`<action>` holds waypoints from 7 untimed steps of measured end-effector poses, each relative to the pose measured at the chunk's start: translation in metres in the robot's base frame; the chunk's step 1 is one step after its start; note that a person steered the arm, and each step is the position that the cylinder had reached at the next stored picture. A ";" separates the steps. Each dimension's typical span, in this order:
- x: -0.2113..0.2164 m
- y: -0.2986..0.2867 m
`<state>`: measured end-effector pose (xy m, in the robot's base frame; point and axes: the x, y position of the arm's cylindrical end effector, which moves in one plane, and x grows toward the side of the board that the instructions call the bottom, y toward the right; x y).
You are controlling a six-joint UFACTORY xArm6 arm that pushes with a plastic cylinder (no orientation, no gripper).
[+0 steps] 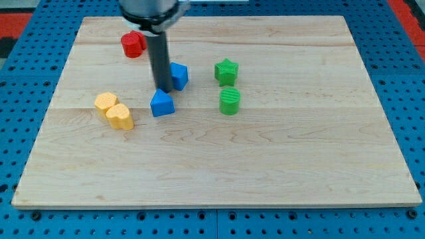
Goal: Move the blue triangle towards the bottom center
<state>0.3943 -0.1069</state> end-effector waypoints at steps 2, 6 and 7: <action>0.053 0.008; 0.048 0.056; 0.034 0.057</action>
<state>0.4283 -0.0495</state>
